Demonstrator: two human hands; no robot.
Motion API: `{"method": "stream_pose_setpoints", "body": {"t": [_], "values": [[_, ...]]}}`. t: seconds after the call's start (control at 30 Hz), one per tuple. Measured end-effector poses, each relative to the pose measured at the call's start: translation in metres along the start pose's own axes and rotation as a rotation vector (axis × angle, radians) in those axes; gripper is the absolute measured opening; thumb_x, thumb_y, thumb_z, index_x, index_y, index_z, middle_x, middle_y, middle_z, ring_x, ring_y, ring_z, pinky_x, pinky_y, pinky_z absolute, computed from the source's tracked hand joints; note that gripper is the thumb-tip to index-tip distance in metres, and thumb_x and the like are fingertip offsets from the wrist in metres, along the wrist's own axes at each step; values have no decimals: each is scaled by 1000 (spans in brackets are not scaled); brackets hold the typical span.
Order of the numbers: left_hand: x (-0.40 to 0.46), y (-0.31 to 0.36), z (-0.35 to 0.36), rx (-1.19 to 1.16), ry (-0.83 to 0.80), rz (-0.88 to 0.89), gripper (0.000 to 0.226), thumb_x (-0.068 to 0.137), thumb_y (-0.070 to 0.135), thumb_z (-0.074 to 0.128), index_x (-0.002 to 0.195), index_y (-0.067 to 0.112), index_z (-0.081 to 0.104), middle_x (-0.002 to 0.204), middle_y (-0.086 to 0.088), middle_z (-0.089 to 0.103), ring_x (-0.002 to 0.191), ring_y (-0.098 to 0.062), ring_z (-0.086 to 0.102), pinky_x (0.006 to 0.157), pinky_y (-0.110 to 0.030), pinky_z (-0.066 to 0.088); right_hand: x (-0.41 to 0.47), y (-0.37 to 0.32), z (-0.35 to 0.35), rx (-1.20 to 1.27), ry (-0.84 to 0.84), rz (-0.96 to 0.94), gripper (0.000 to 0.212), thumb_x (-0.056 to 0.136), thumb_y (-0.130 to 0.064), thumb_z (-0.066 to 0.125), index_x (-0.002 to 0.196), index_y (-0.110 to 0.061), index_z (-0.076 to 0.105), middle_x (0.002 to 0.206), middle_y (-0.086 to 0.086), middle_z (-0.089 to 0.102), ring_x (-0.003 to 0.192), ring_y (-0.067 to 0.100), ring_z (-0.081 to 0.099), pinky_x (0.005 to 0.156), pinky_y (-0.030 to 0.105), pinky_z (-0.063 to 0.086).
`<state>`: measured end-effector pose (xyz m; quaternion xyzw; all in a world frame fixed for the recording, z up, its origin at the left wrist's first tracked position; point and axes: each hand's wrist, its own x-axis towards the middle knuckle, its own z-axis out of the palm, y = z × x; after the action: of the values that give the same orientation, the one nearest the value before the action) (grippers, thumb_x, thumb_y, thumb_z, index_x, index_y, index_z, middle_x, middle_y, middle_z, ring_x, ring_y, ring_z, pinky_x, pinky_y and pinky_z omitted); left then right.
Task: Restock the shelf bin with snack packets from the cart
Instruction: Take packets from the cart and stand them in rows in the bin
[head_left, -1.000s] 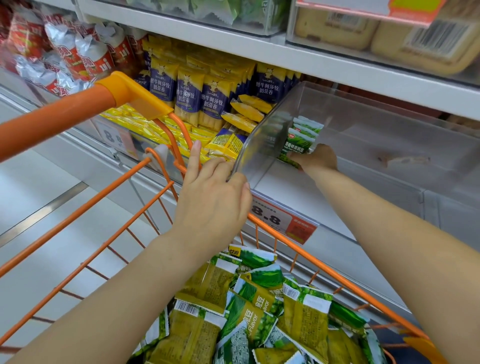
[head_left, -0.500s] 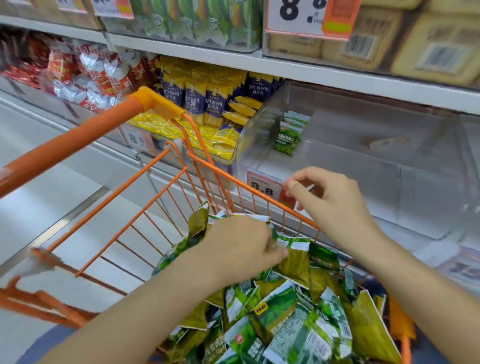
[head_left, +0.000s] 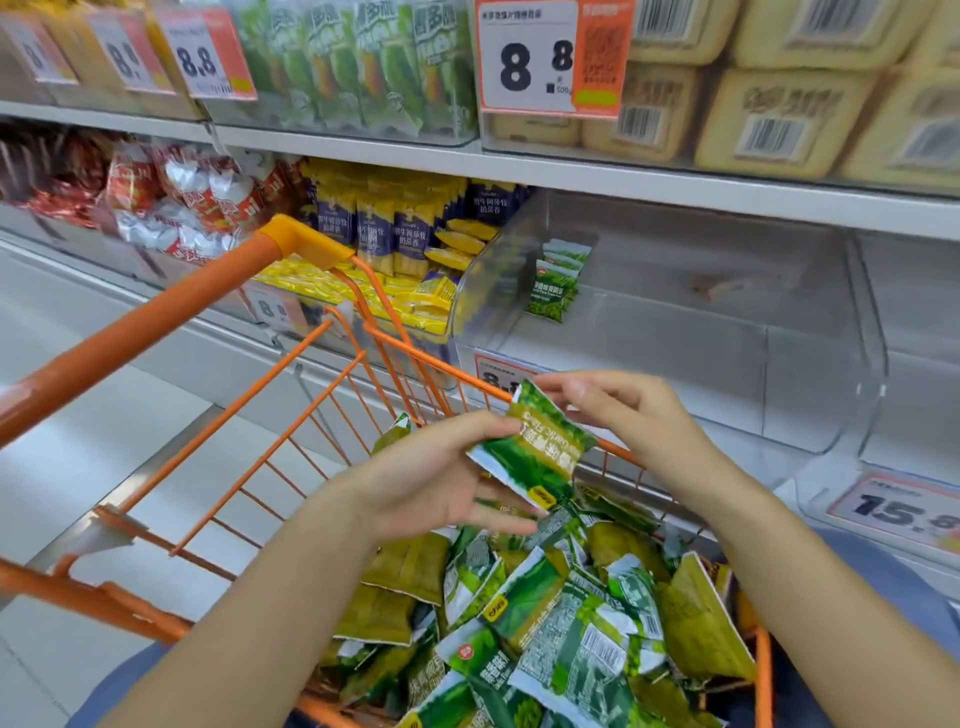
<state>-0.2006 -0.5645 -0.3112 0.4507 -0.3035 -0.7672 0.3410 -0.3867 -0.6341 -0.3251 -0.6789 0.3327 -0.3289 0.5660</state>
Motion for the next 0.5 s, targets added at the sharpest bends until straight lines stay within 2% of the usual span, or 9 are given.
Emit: {"method": "stream_pose_setpoints", "body": {"t": [0.07,0.17,0.27,0.37,0.43,0.5], "values": [[-1,4,5,-18,-16,31,34,85,27,59,117,14,62,116,-18,67,101,-37,65,90,-49,54,-2,-5,0,53,-81,-8,13,78,-34,69,89,-29,73,88,-10,74,83,1,67,74,13,49],[0,8,12,43,41,66,42,88,35,56,126,16,57,116,-18,68,102,-35,67,92,-45,54,-5,-4,-4,93,-102,-25,12,74,-22,77,85,-22,73,85,-6,73,80,5,66,75,18,50],[4,8,21,135,70,183,43,87,33,64,126,15,58,116,-15,68,105,-31,67,89,-35,55,-9,-3,-11,169,59,-3,23,68,-22,74,89,-13,69,81,-3,71,72,8,65,67,23,53],[15,11,38,235,164,288,38,79,22,70,115,11,65,111,-8,70,93,-20,69,77,-25,56,-19,-7,-20,156,217,2,37,66,-30,72,96,-10,67,86,5,71,71,10,65,63,21,51],[27,16,54,336,192,333,30,83,22,66,111,10,68,104,-3,72,84,-13,67,67,-19,53,-29,-11,-34,159,294,1,35,66,-29,73,96,-14,65,82,-1,72,68,9,66,58,20,50],[41,20,73,426,188,373,22,88,20,64,107,11,70,88,3,71,71,-5,60,54,-13,42,-42,-16,-52,122,351,-1,28,71,-19,75,95,-18,62,76,-7,71,65,6,66,56,22,53]]}}
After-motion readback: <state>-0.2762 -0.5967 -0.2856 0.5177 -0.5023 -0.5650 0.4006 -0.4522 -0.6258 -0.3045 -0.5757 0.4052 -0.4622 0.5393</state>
